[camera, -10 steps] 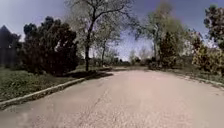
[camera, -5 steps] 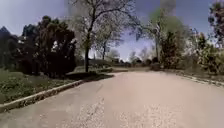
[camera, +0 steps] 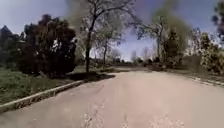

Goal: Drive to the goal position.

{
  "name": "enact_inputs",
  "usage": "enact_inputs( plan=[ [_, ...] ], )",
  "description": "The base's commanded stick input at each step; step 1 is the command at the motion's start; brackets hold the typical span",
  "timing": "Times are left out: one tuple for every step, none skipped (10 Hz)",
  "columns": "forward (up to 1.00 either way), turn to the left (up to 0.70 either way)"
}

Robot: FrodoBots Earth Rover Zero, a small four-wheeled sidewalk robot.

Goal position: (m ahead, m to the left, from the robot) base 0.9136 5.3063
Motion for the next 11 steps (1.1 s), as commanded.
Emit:
enact_inputs(
  plan=[
    [0.70,-0.13],
    [0.70,-0.24],
    [0.70,-0.34],
    [0.70,-0.34],
    [0.70,-0.25],
    [0.70,-0.17],
    [0.70,-0.08],
    [0.70,0.00],
    [0.70,0.00],
    [0.70,0.00],
    [0.70,0.00]
  ],
)
